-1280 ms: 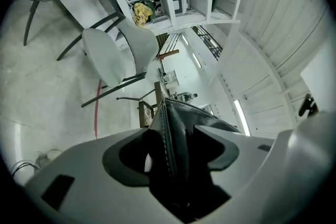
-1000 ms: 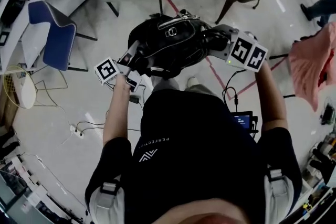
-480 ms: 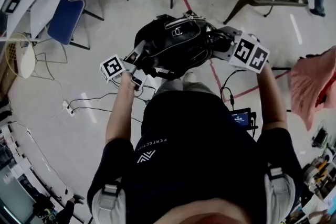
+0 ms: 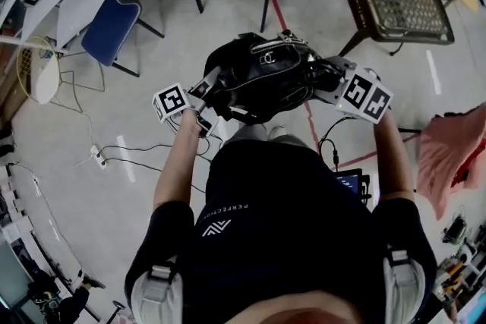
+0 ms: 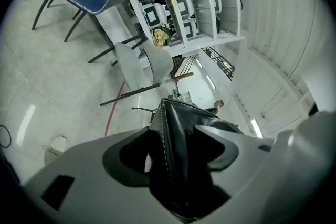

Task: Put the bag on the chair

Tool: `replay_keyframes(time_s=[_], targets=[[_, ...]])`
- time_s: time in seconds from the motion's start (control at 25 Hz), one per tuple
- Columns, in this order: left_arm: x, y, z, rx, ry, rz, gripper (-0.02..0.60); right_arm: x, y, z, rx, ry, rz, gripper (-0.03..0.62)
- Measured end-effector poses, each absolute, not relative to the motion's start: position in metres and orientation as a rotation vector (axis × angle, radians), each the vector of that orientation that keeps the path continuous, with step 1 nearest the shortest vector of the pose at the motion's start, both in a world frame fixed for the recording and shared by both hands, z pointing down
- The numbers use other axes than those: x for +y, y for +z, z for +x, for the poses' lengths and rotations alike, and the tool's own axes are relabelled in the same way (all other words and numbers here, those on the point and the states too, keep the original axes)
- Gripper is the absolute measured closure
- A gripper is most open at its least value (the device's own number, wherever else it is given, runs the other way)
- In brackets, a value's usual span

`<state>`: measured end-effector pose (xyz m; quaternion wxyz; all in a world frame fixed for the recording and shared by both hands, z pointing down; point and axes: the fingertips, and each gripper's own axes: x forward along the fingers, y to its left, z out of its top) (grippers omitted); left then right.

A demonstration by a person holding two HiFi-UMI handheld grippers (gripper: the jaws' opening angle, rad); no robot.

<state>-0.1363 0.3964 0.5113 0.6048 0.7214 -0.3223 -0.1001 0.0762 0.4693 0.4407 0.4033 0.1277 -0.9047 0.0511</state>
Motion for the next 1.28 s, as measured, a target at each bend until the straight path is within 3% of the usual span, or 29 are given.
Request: replay_keyframes(time_s=[0.64,1.28], targets=[[0.295,0.518,-0.198,-0.737,-0.237,1.626,0.316,0.364,0.441,0.011,-2.252,0.170,0.308,0.425],[0.232,0.540,-0.187,-0.811,-0.236,1.590,0.318,0.290,0.459,0.027,-2.246,0.197,0.241,0.425]])
